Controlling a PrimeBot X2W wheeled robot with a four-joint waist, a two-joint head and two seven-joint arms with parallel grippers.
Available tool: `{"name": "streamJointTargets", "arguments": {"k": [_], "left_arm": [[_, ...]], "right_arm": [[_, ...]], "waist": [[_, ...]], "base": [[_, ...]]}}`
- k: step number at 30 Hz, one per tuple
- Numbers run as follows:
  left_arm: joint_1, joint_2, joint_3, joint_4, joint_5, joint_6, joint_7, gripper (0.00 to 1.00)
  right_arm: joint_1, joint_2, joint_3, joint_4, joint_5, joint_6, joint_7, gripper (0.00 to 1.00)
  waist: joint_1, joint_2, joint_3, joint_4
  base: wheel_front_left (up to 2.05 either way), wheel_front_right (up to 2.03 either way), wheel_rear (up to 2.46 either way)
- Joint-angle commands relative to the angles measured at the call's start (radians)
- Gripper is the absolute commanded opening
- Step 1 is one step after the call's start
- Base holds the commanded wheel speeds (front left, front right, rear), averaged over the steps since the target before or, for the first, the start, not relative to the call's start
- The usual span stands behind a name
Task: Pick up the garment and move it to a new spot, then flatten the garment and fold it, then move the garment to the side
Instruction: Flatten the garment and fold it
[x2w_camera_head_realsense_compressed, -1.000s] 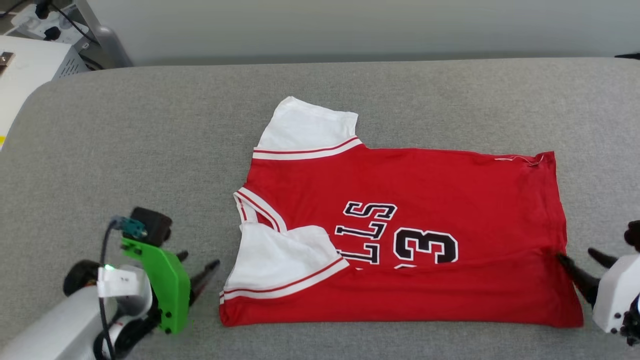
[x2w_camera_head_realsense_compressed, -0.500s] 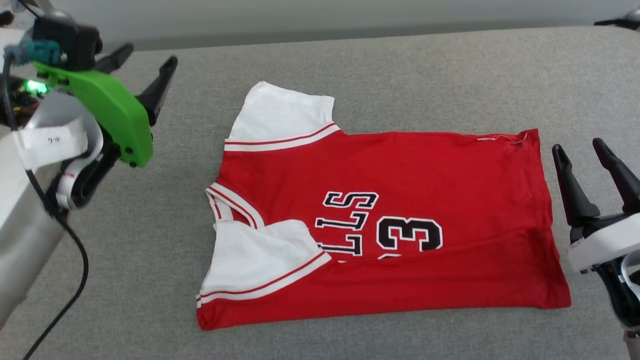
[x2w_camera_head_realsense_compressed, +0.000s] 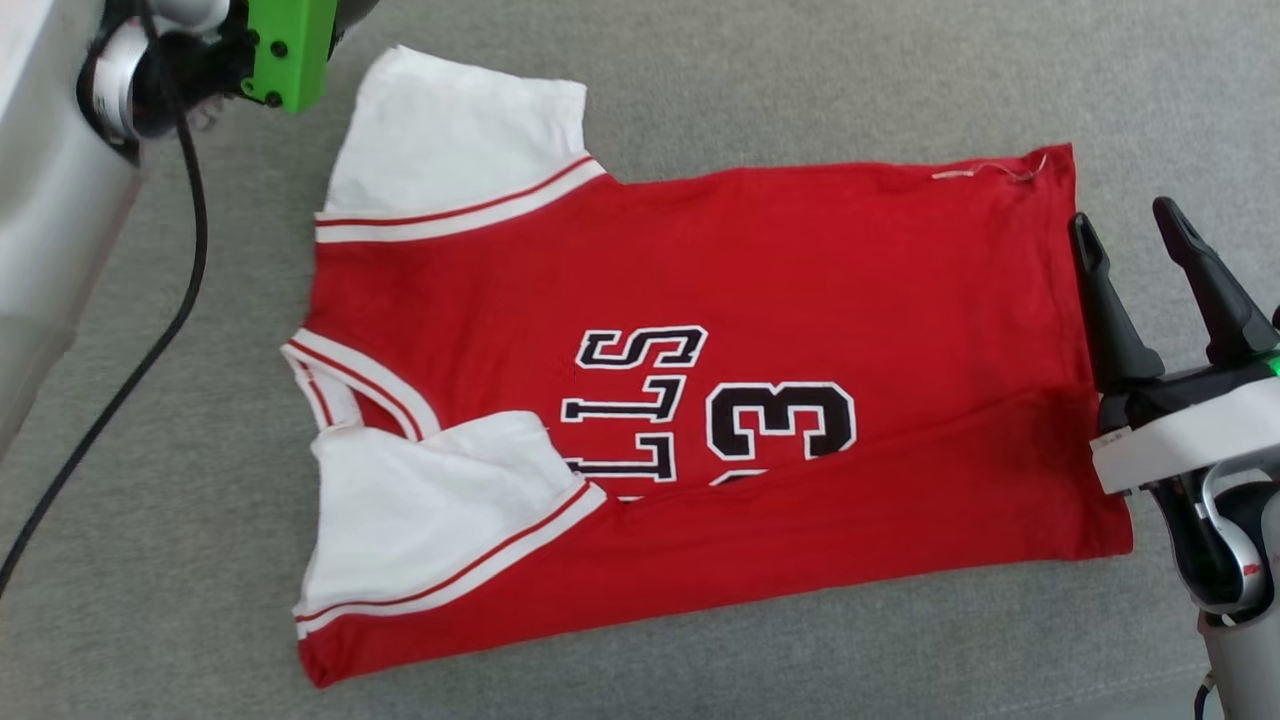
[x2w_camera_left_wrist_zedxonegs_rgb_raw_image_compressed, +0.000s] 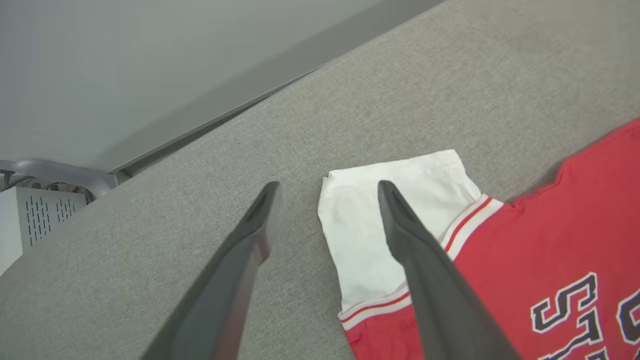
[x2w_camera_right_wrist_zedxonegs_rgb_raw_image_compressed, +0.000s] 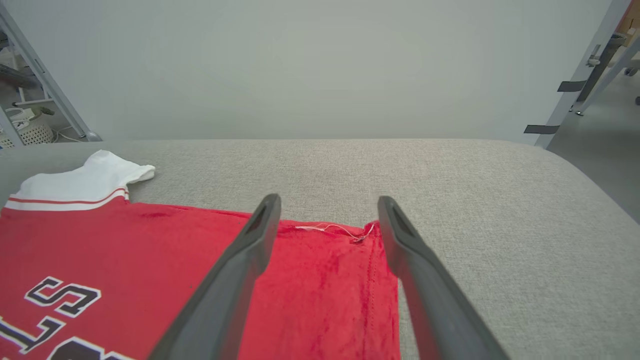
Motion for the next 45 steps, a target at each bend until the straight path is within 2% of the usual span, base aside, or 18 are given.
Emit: {"name": "streamJointTargets", "arguments": {"k": [1, 6, 14, 15, 16, 22, 23, 29, 34, 39, 42, 45], "left_arm": [[-0.036, -0.008, -0.018, 0.027, 0.004, -0.01, 0.037, 1.0], [-0.079, -0.024, -0.05, 0.116, -0.006, -0.021, 0.131, 1.0], [-0.058, -0.013, -0.113, 0.202, 0.006, -0.036, 0.169, 1.0], [-0.05, -0.011, -0.118, 0.202, -0.002, -0.038, 0.171, 0.72], [-0.044, -0.01, -0.12, 0.203, -0.009, -0.039, 0.169, 0.0], [-0.032, -0.004, -0.139, 0.171, -0.016, -0.042, 0.083, 0.0], [-0.029, -0.002, -0.154, 0.123, -0.018, -0.043, 0.008, 0.0], [0.006, 0.025, -0.197, 0.015, -0.025, -0.043, -0.107, 0.0], [0.04, 0.039, -0.219, -0.073, -0.013, -0.043, -0.195, 0.0], [0.067, 0.041, -0.237, -0.15, 0.019, -0.037, -0.243, 0.0], [0.077, 0.039, -0.239, -0.194, 0.027, -0.024, -0.259, 0.0], [0.081, 0.04, -0.239, -0.229, 0.035, -0.012, -0.27, 0.0]], "right_arm": [[-0.026, -0.002, 0.004, 0.004, 0.002, -0.001, -0.013, 1.0], [-0.059, -0.002, 0.013, 0.019, 0.012, -0.001, -0.035, 1.0], [-0.073, -0.019, 0.054, 0.061, 0.046, -0.001, -0.072, 1.0], [-0.072, -0.024, 0.055, 0.066, 0.052, -0.001, -0.077, 1.0], [-0.073, -0.029, 0.054, 0.07, 0.056, -0.001, -0.08, 1.0], [-0.098, -0.075, 0.026, 0.081, 0.068, -0.001, -0.082, 1.0], [-0.129, -0.121, 0.011, 0.087, 0.08, -0.001, -0.049, 1.0], [-0.223, -0.274, 0.06, 0.117, 0.13, -0.001, 0.121, 1.0], [-0.317, -0.386, 0.158, 0.159, 0.228, -0.001, 0.341, 1.0], [-0.406, -0.437, 0.242, 0.233, 0.311, -0.001, 0.522, 1.0], [-0.454, -0.443, 0.29, 0.295, 0.34, -0.001, 0.618, 1.0], [-0.494, -0.428, 0.318, 0.366, 0.348, -0.001, 0.665, 1.0]], "waist": [[-0.0002, -0.0001, 0.097, -0.071], [-0.0002, -0.0001, 0.15, -0.1], [-0.0002, -0.0001, 0.18, -0.114], [-0.0002, -0.0001, 0.178, -0.111], [-0.0002, -0.0001, 0.174, -0.108], [-0.0002, -0.0001, 0.119, -0.071], [-0.0002, -0.0001, 0.082, -0.042], [-0.0002, -0.0001, 0.019, 0.018], [-0.0002, -0.0001, -0.005, 0.062], [-0.0002, -0.0001, 0.0, 0.096], [-0.0002, -0.0001, 0.014, 0.114], [-0.0002, -0.0001, 0.033, 0.13]], "base": [[0.0, 0.0, 0.0], [0.0, 0.0, 0.0], [0.0, 0.0, 0.0], [0.0, 0.0, 0.0], [0.0, 0.0, 0.0], [0.0, 0.0, 0.0], [0.0, 0.0, 0.0], [0.0, 0.0, 0.0], [0.0, 0.0, 0.0], [0.0, 0.0, 0.0], [0.0, 0.0, 0.0], [0.0, 0.0, 0.0]]}}
